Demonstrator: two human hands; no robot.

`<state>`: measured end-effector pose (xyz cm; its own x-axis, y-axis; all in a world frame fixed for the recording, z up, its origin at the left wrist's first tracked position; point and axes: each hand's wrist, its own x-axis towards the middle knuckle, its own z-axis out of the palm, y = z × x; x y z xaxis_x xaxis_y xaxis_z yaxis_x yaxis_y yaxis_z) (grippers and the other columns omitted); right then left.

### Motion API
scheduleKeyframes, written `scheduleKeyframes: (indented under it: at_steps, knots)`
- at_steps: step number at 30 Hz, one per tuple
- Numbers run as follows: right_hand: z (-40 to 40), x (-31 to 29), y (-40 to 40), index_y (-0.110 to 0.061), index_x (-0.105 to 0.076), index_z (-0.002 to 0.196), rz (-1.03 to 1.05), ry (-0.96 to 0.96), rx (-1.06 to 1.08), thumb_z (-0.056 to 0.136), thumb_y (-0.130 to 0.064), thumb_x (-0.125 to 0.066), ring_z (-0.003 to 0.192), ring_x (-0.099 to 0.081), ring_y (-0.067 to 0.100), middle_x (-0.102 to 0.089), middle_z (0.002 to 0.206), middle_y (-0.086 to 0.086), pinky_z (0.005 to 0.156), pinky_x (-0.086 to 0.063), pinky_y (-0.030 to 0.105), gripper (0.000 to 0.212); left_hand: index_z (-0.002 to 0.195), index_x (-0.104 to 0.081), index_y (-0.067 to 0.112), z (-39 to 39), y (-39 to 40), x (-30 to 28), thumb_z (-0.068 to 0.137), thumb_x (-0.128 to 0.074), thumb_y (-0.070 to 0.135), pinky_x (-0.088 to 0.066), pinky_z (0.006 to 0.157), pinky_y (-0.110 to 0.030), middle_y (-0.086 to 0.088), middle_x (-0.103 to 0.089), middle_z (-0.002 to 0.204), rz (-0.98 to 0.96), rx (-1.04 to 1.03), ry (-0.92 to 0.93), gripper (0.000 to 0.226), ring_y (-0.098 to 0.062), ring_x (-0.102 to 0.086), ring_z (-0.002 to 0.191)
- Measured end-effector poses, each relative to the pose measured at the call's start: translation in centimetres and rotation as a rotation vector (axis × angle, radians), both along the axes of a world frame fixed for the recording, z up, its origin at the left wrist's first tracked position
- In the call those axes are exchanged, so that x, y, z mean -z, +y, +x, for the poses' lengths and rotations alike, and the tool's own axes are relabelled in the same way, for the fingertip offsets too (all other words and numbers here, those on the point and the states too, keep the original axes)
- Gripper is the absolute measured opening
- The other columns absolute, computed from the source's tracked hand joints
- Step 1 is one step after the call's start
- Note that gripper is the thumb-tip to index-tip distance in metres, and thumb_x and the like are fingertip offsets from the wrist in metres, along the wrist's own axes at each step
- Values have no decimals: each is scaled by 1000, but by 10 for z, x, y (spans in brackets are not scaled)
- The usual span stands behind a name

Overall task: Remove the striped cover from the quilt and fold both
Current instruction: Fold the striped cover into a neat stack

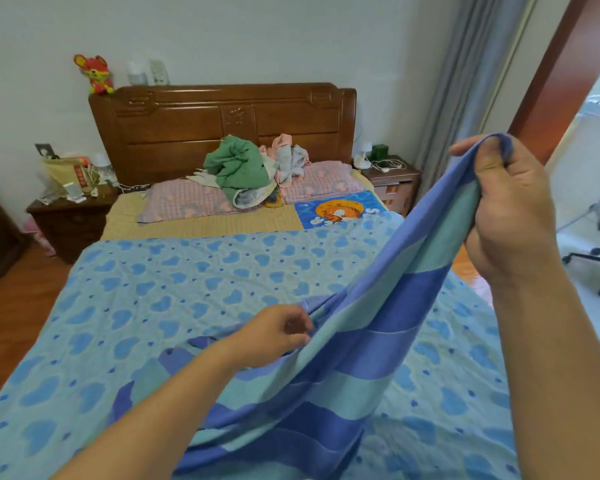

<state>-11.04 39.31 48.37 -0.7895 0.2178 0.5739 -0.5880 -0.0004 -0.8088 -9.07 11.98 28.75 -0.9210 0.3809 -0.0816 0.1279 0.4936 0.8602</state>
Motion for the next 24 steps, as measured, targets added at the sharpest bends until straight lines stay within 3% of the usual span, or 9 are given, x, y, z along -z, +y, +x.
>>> scheduleKeyframes:
  at_steps: [5,8,9,11,13,16,19,24]
  knots:
    - [3,-9,4,-26,-71,79,-87,40,-33,102,-30,-46,61,-58,5,-62,66,-12,61,-51,24,34,111,-69,26,7,14,45,90,-62,14,-40,71,-4,28,-67,94,-104,-114,96,25,11,-56,76]
    - [5,-15,6,-23,-67,81,-112,58,-31,104,-28,-43,57,-53,0,-57,63,-15,57,-47,18,33,126,-62,23,8,21,55,91,-67,21,-40,72,-1,18,-62,109,-53,-131,82,36,11,-52,79]
    - [6,-15,7,-22,-65,82,-122,48,-24,104,-28,-43,56,-52,0,-55,62,-15,56,-47,17,32,121,-64,29,8,22,57,91,-67,24,-40,72,-3,18,-63,105,-81,-102,59,31,11,-53,77]
    - [6,-15,8,-20,-63,84,-142,21,-7,105,-28,-41,55,-50,1,-52,60,-15,55,-46,18,31,93,-68,44,6,22,61,92,-63,25,-42,69,-10,23,-67,86,-169,-10,2,21,9,-55,72]
    - [4,-13,9,-18,-61,85,-156,-6,10,106,-26,-40,55,-51,1,-53,60,-15,56,-47,20,31,72,-63,49,3,21,68,91,-60,23,-39,62,-11,25,-65,71,-217,31,-9,32,9,-54,66]
    - [2,-11,12,-18,-62,85,-172,-33,24,106,-26,-41,59,-54,4,-55,63,-12,60,-50,23,31,76,-64,34,2,15,76,90,-61,29,-45,64,-20,16,-68,74,-236,-31,14,15,5,-54,66]
    - [1,-11,16,-18,-62,85,-184,-56,62,106,-26,-41,62,-55,3,-56,66,-10,63,-49,22,31,73,-57,23,-3,-1,87,88,-60,30,-49,69,-36,3,-63,71,-353,-134,27,17,-12,-54,68]
    - [-3,-3,22,-19,-63,84,-189,-100,141,106,-28,-42,64,-57,4,-57,69,-7,64,-51,23,32,68,-50,21,-7,-46,104,88,-61,23,-39,59,-33,-4,-59,68,-478,-309,-31,23,-27,-59,71]
